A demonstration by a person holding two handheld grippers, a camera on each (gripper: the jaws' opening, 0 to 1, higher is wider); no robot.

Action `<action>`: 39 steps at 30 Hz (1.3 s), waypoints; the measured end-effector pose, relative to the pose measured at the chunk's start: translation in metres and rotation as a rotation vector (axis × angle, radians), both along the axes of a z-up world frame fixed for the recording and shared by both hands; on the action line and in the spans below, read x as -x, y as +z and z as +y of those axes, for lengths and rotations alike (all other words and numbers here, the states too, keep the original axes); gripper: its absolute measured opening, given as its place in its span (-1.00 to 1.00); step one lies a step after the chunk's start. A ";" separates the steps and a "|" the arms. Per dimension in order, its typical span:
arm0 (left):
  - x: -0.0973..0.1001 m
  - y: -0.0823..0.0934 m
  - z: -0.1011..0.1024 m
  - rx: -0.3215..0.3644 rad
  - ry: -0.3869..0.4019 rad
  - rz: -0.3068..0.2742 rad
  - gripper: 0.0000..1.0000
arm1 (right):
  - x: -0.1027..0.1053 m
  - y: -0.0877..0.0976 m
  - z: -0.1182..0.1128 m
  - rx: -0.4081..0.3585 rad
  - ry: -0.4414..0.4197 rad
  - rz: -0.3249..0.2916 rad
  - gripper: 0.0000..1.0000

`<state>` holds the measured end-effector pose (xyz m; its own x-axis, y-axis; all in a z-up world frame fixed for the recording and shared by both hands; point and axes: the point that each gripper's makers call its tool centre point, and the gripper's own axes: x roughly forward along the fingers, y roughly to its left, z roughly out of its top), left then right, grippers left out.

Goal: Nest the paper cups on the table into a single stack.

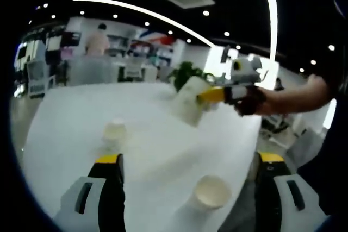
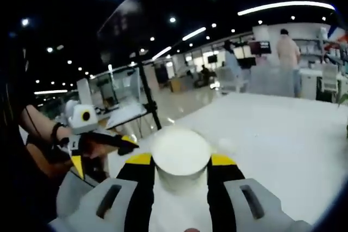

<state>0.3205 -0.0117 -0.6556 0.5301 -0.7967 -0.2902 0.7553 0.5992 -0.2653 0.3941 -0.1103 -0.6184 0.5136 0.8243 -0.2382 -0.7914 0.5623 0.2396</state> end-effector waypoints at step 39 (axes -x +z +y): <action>0.055 0.049 -0.038 0.239 -0.084 0.016 0.19 | 0.083 0.021 0.047 -0.263 0.139 0.047 -0.31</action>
<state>0.2658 -0.0498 -0.6069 0.4558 -0.8848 -0.0964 0.7946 0.4533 -0.4039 0.3115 -0.0629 -0.5973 0.3854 0.9223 -0.0275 -0.8410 0.3634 0.4008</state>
